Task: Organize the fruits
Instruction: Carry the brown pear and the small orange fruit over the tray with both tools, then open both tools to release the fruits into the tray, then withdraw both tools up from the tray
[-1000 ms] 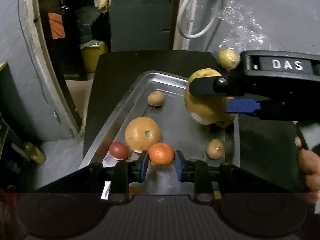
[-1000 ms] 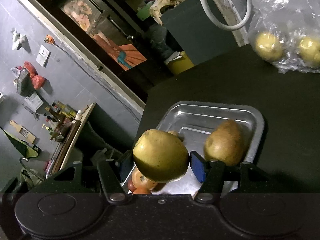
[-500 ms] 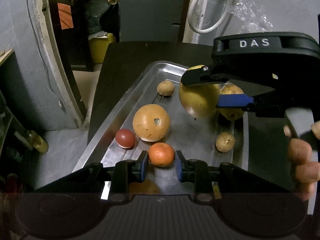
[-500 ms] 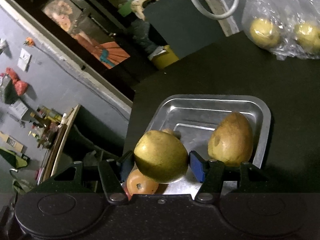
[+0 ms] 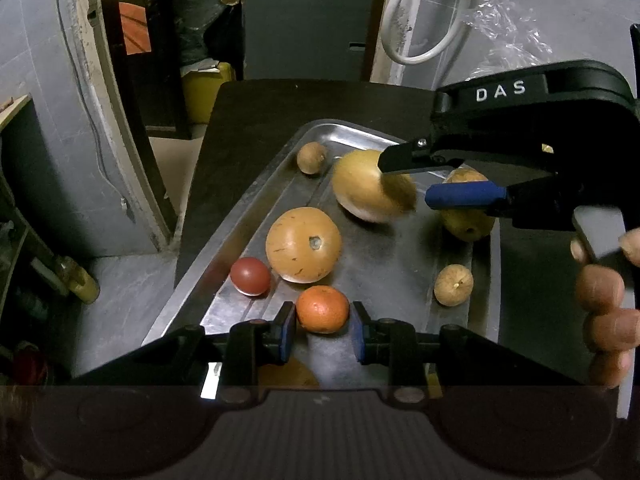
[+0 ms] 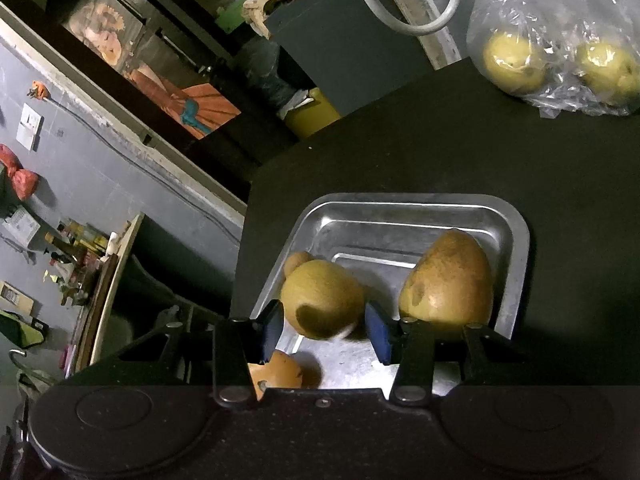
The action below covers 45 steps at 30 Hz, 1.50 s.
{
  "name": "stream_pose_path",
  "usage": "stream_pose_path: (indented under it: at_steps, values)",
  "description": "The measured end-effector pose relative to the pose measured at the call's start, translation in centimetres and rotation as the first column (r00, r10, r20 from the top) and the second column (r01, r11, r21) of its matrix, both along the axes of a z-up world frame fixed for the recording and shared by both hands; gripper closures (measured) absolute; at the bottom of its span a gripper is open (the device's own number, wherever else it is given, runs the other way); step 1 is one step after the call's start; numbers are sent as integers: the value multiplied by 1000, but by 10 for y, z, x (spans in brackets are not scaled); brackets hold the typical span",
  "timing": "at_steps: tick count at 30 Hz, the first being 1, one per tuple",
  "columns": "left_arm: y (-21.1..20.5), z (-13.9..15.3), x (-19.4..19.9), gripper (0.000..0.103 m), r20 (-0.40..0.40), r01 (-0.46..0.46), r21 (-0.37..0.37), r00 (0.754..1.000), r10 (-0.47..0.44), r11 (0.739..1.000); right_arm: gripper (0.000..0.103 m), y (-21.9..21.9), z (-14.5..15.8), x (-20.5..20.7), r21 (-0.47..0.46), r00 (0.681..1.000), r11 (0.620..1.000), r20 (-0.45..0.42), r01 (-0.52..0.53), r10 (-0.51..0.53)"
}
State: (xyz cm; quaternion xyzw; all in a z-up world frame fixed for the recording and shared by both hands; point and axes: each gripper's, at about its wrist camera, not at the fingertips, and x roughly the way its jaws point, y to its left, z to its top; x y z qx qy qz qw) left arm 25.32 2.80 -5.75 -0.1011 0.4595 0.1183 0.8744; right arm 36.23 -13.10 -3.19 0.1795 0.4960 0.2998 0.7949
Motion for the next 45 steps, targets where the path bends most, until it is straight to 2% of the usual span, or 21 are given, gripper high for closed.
stream_pose_path:
  at_steps: [6,11,27,32,37,42,45]
  values:
    - [0,2,-1,71,2,-6,-5,1000,6,1000,51,-5,3,-3,4,1000,1000,8,-5,5]
    - [0,5,0,66,6,-5,0,1000,5,1000,39,-13,7,-3,19,1000,1000,8,6,-6]
    - [-6,29,0,46,43,9,20,999,-10,1000,17,-43,38,-4,58,995,995,40,87,-89]
    - [-5,39,-2,35,62,1,26,998,-3,1000,10,-49,47,-7,64,993,993,48,102,-105]
    - [-2,47,-5,18,84,-15,32,996,12,999,6,-53,54,-10,69,992,992,60,107,-111]
    - [3,52,-14,7,98,-49,20,994,46,999,2,-57,57,-14,71,990,990,59,120,-124]
    - [7,54,-22,5,99,-72,13,993,70,997,1,-59,57,-17,70,990,989,55,127,-131]
